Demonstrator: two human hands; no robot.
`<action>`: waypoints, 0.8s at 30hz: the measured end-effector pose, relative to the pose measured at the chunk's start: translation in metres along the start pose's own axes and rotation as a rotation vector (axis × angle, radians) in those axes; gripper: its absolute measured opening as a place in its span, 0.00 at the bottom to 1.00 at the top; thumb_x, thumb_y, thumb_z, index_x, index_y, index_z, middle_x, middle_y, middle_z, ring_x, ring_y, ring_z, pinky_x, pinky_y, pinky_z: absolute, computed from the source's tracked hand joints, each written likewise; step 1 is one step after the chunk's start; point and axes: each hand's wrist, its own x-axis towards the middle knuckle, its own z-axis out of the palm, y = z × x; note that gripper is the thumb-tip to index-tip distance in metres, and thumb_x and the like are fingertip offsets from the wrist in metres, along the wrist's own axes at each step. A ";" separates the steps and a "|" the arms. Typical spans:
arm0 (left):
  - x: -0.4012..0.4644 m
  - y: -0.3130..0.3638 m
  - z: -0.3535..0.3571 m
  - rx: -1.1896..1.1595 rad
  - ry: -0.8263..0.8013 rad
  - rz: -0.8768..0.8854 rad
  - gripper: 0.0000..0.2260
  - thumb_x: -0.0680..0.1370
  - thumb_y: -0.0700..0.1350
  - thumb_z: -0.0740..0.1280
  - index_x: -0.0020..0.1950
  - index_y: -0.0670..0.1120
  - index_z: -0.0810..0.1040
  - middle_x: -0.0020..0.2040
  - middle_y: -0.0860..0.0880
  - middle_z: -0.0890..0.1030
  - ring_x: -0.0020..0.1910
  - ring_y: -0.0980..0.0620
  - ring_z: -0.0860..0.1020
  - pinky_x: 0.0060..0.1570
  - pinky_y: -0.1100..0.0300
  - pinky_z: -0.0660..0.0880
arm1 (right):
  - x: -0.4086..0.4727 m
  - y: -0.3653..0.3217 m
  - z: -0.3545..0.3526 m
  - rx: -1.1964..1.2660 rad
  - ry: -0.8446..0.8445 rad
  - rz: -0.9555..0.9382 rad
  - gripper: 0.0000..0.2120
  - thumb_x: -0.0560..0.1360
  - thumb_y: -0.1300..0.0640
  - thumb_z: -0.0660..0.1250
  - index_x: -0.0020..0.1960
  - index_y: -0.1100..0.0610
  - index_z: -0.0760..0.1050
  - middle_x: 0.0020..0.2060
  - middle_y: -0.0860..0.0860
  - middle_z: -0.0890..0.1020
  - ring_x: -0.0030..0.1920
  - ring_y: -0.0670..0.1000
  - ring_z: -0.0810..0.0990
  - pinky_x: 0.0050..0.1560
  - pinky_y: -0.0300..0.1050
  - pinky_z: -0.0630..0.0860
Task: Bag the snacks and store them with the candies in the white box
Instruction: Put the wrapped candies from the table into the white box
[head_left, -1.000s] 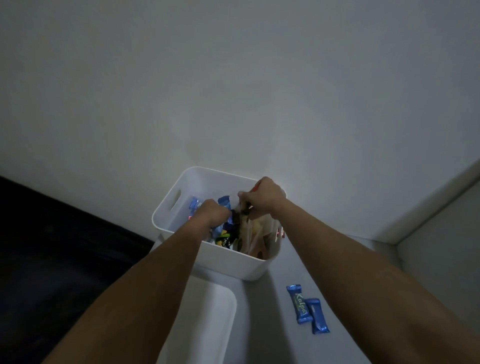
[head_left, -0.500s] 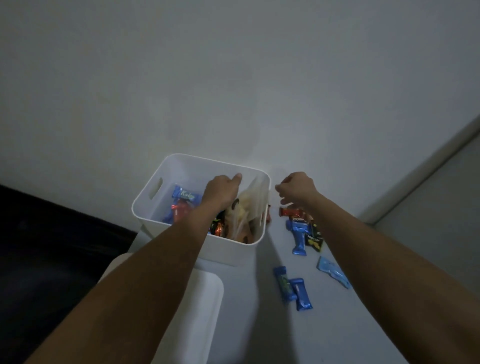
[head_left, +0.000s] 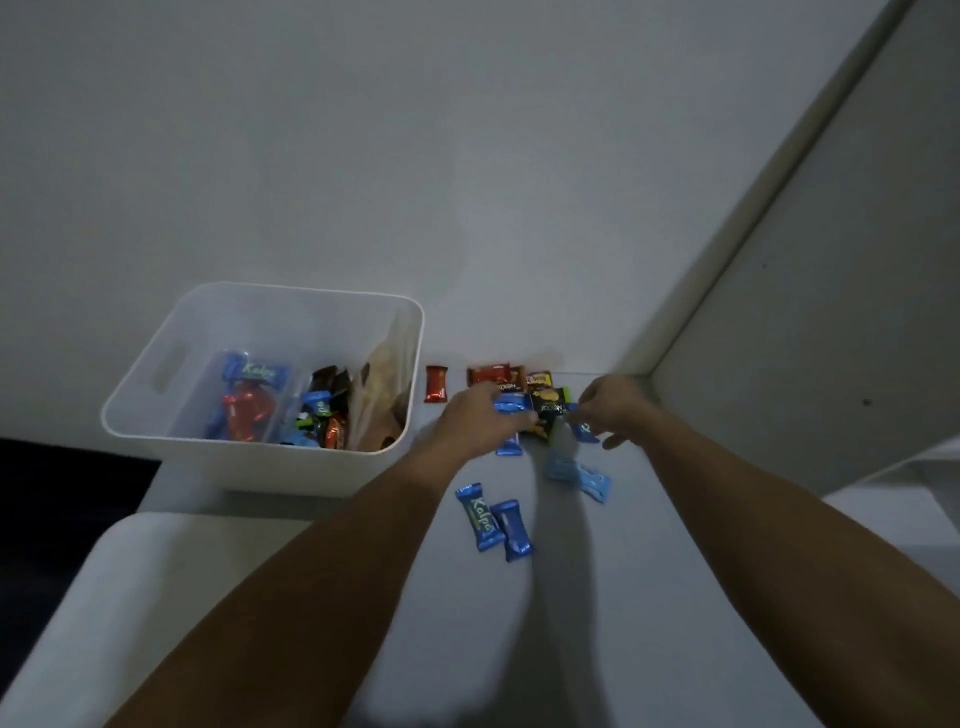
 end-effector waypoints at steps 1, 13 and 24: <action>-0.003 -0.009 0.014 0.043 -0.020 -0.028 0.35 0.68 0.62 0.72 0.69 0.45 0.70 0.66 0.43 0.75 0.62 0.43 0.75 0.61 0.47 0.74 | 0.002 0.009 0.003 -0.046 -0.006 -0.004 0.18 0.72 0.55 0.73 0.55 0.66 0.78 0.46 0.60 0.82 0.45 0.57 0.82 0.41 0.53 0.84; -0.021 -0.093 0.135 0.554 0.043 -0.160 0.60 0.62 0.77 0.62 0.78 0.44 0.37 0.77 0.39 0.33 0.77 0.36 0.38 0.73 0.40 0.43 | 0.042 0.087 0.068 -0.420 -0.051 -0.239 0.61 0.58 0.39 0.80 0.78 0.47 0.44 0.78 0.57 0.42 0.77 0.63 0.46 0.71 0.66 0.60; 0.038 -0.102 0.116 0.539 0.212 -0.044 0.58 0.64 0.75 0.63 0.78 0.42 0.38 0.78 0.39 0.38 0.77 0.39 0.38 0.74 0.42 0.40 | 0.093 0.102 0.075 -0.466 0.036 -0.381 0.64 0.57 0.33 0.76 0.77 0.45 0.37 0.77 0.57 0.37 0.77 0.63 0.41 0.72 0.68 0.54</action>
